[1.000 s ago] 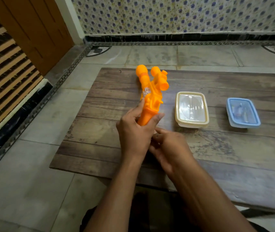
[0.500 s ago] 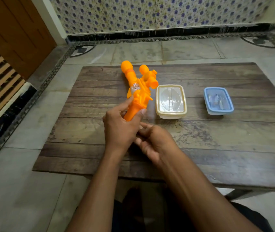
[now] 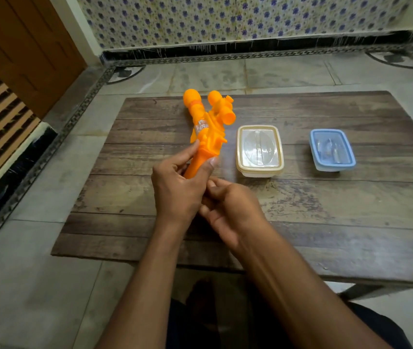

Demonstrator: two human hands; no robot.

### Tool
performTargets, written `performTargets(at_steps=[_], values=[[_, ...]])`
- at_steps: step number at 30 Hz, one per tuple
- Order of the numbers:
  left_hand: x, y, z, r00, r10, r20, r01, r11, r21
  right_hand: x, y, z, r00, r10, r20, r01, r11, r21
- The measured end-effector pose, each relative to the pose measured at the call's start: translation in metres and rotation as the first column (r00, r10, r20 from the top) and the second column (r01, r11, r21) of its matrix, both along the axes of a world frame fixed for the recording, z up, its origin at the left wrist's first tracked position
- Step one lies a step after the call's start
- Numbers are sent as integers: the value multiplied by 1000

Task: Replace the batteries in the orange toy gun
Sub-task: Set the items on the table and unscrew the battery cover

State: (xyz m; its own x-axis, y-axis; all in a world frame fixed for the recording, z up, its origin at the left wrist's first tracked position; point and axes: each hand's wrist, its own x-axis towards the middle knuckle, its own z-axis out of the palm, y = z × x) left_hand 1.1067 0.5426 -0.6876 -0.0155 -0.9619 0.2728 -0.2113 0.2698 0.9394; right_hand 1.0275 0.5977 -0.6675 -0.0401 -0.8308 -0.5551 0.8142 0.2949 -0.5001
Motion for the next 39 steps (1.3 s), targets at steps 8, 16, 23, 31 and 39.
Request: performTargets(at_steps=[8, 16, 23, 31, 39], values=[[-2, -1, -2, 1000, 17, -20, -17, 1000, 11, 0, -1, -8, 996, -85, 17, 83, 994, 75], [-2, 1, 0, 1000, -1, -4, 1, 1000, 23, -3, -1, -6, 997, -71, 41, 70, 997, 33], [0, -1, 2, 999, 10, -53, -7, 999, 51, -4, 1, -7, 997, -72, 13, 72, 997, 6], [0, 0, 2, 1000, 8, -10, -8, 1000, 22, -4, -4, -17, 997, -77, 14, 77, 997, -17], [0, 1, 1, 999, 7, 37, -7, 1000, 0, -3, -3, -14, 993, -117, 11, 117, 993, -9]])
